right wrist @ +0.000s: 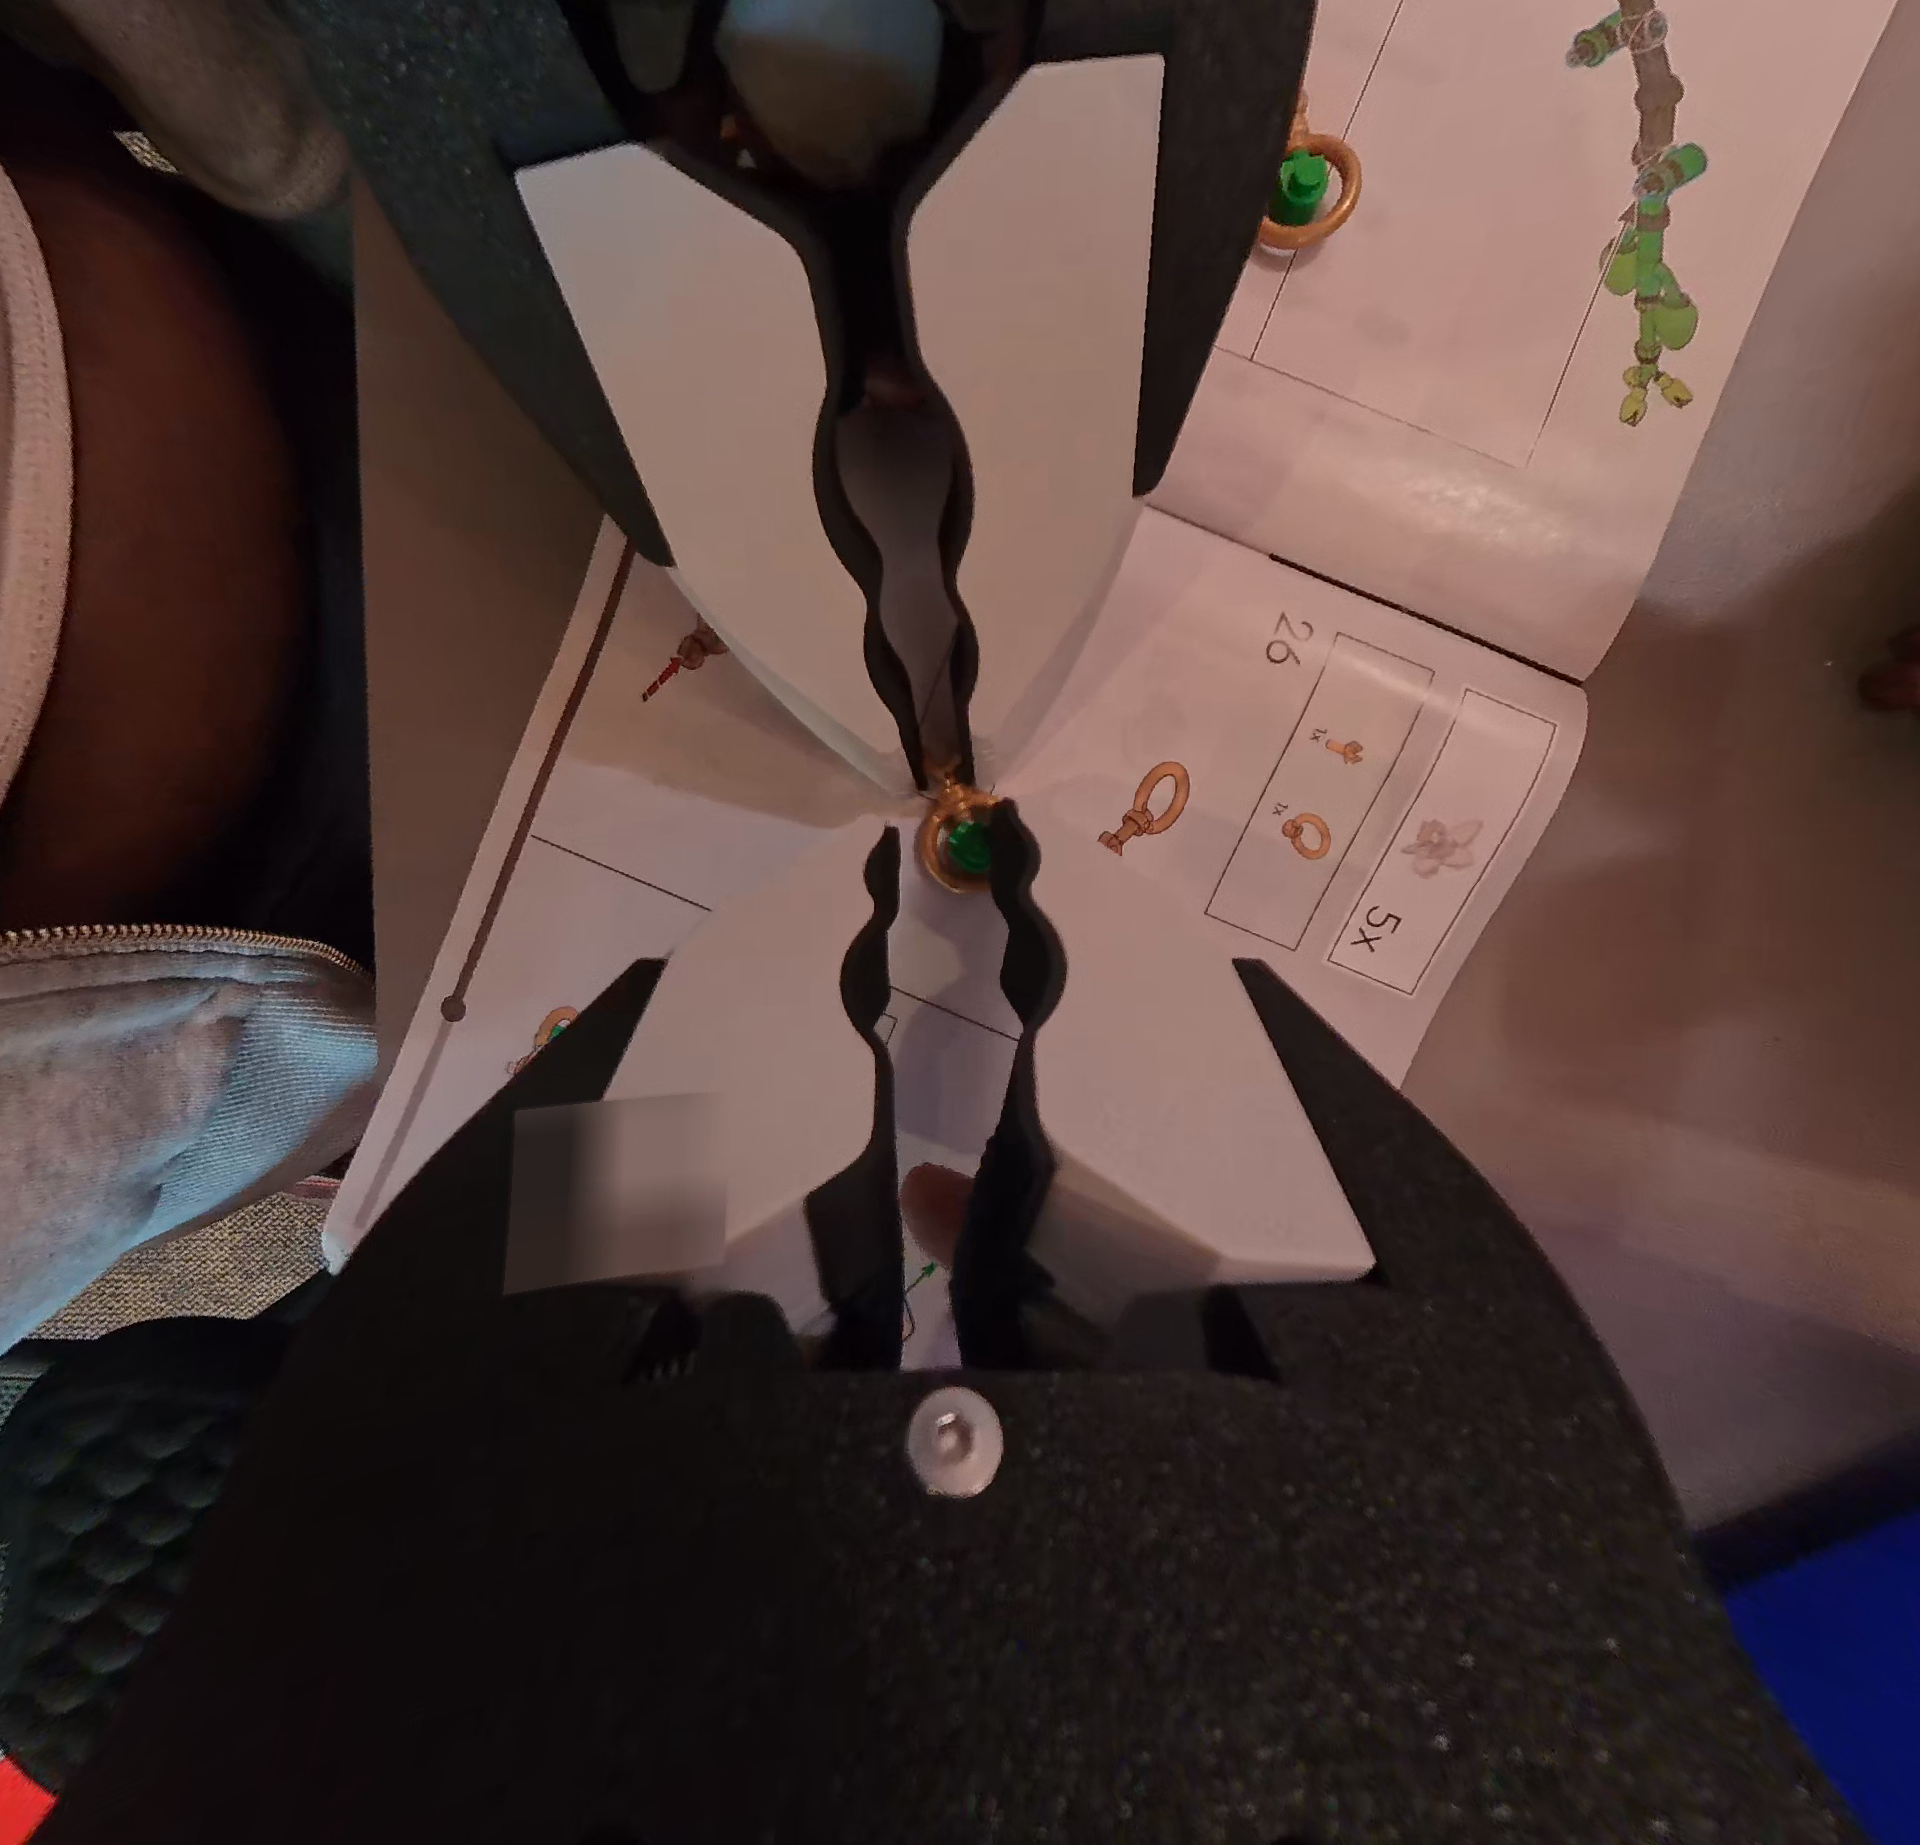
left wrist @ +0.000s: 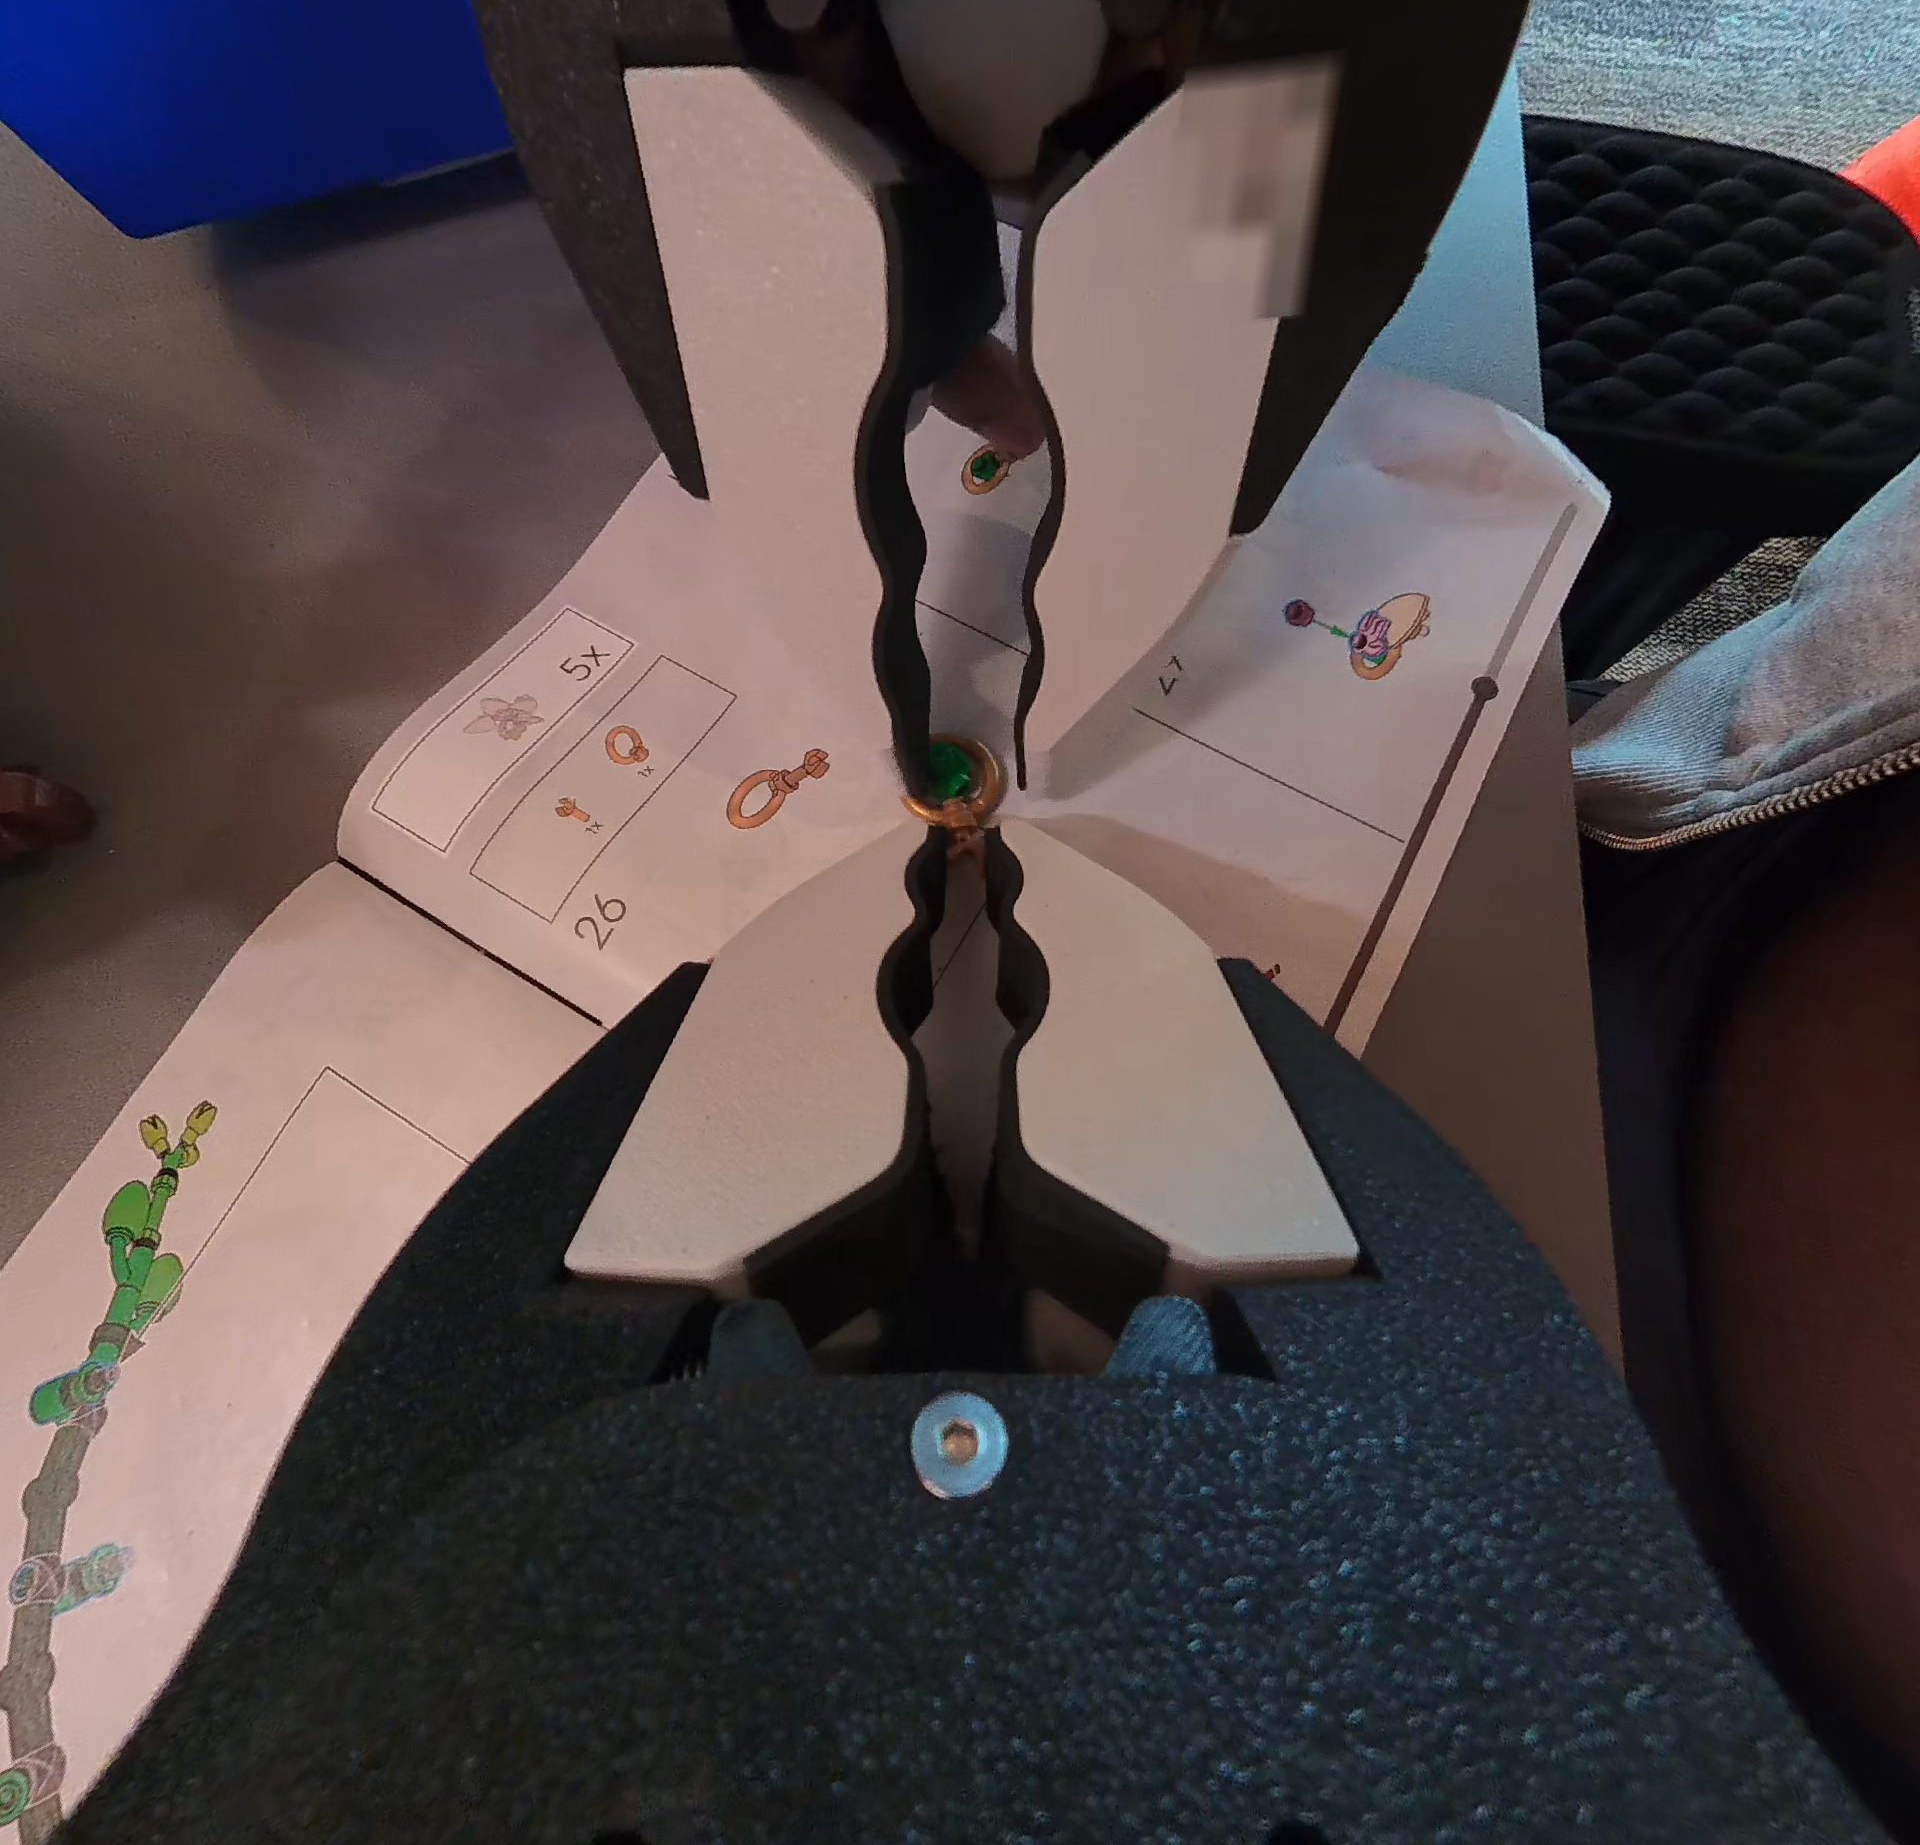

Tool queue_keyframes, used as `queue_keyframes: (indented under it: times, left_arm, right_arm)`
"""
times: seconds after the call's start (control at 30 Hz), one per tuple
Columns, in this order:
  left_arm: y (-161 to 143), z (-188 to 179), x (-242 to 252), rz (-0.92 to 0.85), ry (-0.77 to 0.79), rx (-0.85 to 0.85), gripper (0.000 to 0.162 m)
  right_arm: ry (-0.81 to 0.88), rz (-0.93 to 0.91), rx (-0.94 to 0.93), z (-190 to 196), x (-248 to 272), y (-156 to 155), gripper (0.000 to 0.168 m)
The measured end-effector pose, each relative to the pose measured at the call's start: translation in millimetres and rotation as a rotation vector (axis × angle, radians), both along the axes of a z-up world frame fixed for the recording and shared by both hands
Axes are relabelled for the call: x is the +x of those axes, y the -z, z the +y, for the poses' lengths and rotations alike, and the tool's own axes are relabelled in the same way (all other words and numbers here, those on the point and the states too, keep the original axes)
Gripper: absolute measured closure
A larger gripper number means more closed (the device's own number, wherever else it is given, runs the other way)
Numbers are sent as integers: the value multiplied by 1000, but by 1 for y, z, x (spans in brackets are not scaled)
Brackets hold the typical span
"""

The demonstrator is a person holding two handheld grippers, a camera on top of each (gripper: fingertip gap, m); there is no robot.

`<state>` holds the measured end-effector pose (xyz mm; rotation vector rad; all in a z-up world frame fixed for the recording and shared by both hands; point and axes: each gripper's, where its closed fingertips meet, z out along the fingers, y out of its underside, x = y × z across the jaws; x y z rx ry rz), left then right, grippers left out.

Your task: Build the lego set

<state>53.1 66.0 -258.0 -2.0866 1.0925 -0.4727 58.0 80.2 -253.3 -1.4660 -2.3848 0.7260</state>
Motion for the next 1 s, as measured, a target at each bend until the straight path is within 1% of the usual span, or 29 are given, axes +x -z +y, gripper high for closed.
queue_keyframes:
  times: [0.3, 0.37, 0.4, 0.43, 0.53, 0.57, 0.63, 0.67, 0.77, 0.93, 1.0]
  left_arm:
    - [0, 0, 0, 1, 0, 2, 155]
    - [-1, 0, 0, 2, -1, 2, 155]
    - [-1, 0, 0, 2, 0, 2, 155]
    - [0, 0, 0, 2, 0, 2, 155]
    - [0, 1, 0, 2, 0, 3, 156]
    - [0, 1, 0, 2, 0, 3, 155]
    - [0, 1, -1, 2, 0, 3, 155]
    - [0, 1, -1, 3, 0, 4, 156]
    - [0, 1, -1, 7, 0, 11, 156]
    - [0, 0, 0, 18, 7, 30, 156]
    - [0, 0, 0, 17, 9, 28, 156]
  right_arm:
    - [22, 23, 28, 2, 3, 0, 145]
    - [8, 26, 66, 7, 5, 2, 148]
    - [-20, 36, 107, 12, 6, 1, 155]
    - [-71, 55, 154, 15, 7, -1, 158]
    - [-313, 111, 296, 16, 7, -6, 160]
    - [-370, 109, 355, 19, 5, -6, 160]
    - [-464, 38, 446, 22, 5, -6, 160]
    - [-493, 21, 460, 20, 3, -8, 160]
    - [-537, -10, 416, 11, 0, -14, 160]
    - [-571, -41, 354, 6, 3, -6, 158]
    - [-582, -49, 356, 9, 2, -2, 157]
